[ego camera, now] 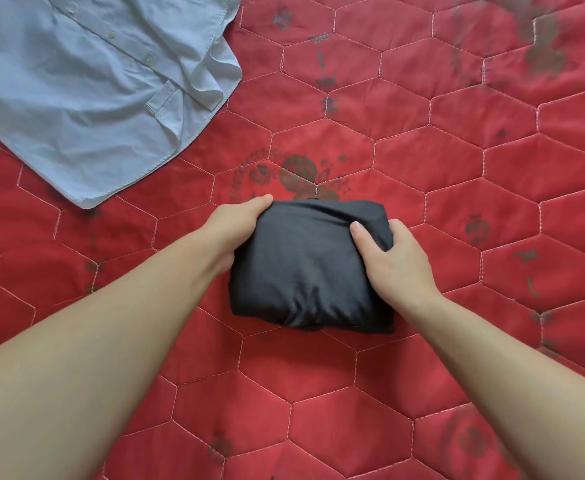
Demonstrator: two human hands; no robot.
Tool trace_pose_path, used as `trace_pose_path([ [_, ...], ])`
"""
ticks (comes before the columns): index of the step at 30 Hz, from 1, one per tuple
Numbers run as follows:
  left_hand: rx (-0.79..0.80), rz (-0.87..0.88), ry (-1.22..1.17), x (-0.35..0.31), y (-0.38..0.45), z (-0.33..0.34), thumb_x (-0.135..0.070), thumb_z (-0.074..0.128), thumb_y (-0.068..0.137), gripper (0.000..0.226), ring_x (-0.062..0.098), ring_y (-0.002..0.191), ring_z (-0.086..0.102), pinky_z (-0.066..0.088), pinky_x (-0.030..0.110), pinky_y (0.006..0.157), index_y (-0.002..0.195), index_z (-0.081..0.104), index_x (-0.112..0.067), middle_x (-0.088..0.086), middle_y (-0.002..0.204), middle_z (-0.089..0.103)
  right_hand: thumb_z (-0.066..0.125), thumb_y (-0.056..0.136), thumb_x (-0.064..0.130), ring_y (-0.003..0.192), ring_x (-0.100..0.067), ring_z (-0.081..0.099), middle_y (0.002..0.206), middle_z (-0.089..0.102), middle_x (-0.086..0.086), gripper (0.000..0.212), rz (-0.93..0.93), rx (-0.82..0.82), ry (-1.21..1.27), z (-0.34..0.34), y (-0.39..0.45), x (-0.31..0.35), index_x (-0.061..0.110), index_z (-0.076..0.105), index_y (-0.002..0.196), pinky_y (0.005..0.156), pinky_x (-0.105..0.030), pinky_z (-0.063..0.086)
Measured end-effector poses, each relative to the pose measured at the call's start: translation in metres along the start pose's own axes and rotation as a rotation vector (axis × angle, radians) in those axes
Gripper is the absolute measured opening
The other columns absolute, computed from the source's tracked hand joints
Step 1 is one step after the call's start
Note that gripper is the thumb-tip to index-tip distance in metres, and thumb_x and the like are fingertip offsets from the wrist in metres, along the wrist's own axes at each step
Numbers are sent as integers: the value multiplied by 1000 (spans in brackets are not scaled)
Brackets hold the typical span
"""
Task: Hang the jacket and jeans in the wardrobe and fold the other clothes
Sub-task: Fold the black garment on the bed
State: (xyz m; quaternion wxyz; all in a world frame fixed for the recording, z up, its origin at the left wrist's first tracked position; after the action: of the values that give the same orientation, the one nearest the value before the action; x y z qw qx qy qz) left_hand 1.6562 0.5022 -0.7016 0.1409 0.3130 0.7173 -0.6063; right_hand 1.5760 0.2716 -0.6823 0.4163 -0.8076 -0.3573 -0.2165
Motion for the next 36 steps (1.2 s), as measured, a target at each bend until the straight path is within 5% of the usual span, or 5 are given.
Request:
trace_pose_path([
  [4, -30, 94, -4, 2, -4, -7, -68, 69, 71, 69, 16, 93, 67, 52, 31, 72, 111, 64, -13, 3, 112, 69, 54, 92, 51, 78, -11, 57, 77, 59, 10, 32, -49, -25, 144, 2, -2, 7, 20, 53, 85, 71, -32, 42],
  [9, 24, 15, -99, 32, -21, -11, -61, 69, 78, 45, 13, 83, 67, 50, 30, 73, 88, 70, -18, -4, 89, 72, 49, 97, 46, 75, -6, 51, 82, 54, 12, 26, -9, 32, 278, 3, 4, 4, 22, 51, 89, 68, -27, 39],
  [22, -21, -20, -207, 13, -57, -3, -51, 50, 97, 31, 20, 95, 67, 55, 36, 84, 99, 59, -22, -1, 104, 67, 51, 99, 39, 80, -13, 61, 91, 66, 5, 19, 89, 52, 437, -14, -3, 20, 25, 62, 91, 75, -31, 52],
  [29, -115, 152, -159, -56, -150, -46, -56, 45, 96, 39, 23, 100, 65, 53, 41, 92, 91, 61, -20, 1, 109, 66, 51, 100, 35, 83, -18, 63, 95, 69, -2, 22, -12, 42, 549, -71, -63, 110, 21, 65, 90, 81, -37, 54],
  [36, -336, 348, -127, -178, -315, -150, -57, 41, 97, 63, 25, 111, 56, 43, 29, 89, 130, 57, -7, -3, 124, 54, 52, 99, 37, 72, -19, 60, 85, 65, -2, 25, -169, 75, 574, -150, -176, 276, 21, 64, 84, 72, -33, 52],
])
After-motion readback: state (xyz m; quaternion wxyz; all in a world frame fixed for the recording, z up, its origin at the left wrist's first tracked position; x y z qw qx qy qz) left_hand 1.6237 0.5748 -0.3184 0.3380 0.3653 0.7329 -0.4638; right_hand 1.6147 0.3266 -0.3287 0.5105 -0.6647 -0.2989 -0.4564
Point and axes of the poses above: each hand's wrist, its own y-axis towards the middle knuckle, its own z-axis out of the palm, x = y × z, the point moved 7 cm from there along y, towards the middle knuckle
